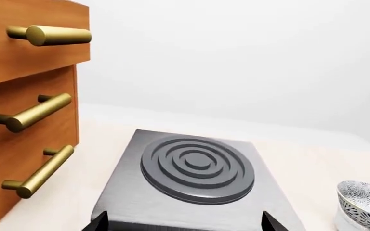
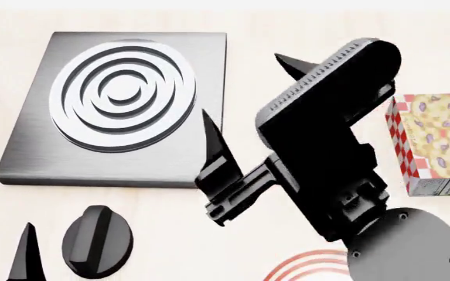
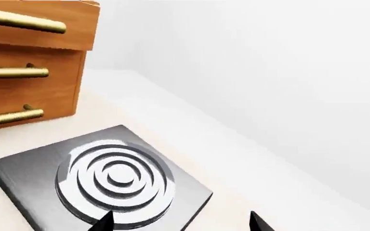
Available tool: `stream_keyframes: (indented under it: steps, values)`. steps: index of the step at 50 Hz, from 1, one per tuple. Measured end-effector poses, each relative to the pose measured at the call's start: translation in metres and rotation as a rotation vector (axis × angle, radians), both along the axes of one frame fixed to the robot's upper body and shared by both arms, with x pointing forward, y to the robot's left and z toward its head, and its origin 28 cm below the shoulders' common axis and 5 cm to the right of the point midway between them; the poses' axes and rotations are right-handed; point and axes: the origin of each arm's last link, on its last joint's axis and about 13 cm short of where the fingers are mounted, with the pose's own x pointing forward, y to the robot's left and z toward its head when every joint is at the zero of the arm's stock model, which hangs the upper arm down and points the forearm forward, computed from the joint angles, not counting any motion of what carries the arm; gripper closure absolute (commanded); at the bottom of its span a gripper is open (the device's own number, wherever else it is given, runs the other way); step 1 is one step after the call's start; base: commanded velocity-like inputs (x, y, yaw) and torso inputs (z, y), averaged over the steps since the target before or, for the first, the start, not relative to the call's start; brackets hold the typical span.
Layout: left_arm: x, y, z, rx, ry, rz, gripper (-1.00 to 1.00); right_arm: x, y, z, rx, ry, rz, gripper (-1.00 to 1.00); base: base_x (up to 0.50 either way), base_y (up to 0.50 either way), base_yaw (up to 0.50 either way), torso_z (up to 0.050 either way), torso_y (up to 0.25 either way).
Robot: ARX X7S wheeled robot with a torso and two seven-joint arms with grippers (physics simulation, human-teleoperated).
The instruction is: Pick the akita bowl on the ramekin and place it on the plate.
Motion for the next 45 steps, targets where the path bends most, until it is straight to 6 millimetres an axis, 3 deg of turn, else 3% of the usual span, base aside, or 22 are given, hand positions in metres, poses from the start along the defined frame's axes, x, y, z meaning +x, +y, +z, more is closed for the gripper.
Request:
stream_keyframes:
  steps: [11, 22, 33, 45]
  values:
    - [0.001, -0.001, -0.003, 0.008, 0.013, -0.003, -1.0, 0.063, -0.01, 0.019, -0.402, 0.183, 0.016, -1.0, 0.0, 0.0, 0.0, 0.0, 0.0]
    - [0.003, -0.002, -0.005, 0.011, 0.022, -0.005, -1.0, 0.104, -0.022, 0.017, -0.611, 0.331, -0.059, -1.0, 0.0, 0.0, 0.0, 0.0, 0.0]
    - [0.004, -0.002, -0.007, 0.011, 0.027, -0.006, -1.0, 0.125, -0.032, 0.003, -0.752, 0.455, -0.104, -1.0, 0.0, 0.0, 0.0, 0.0, 0.0]
    - [0.005, -0.001, -0.008, 0.008, 0.031, -0.008, -1.0, 0.126, -0.032, -0.013, -0.762, 0.577, -0.045, -1.0, 0.0, 0.0, 0.0, 0.0, 0.0]
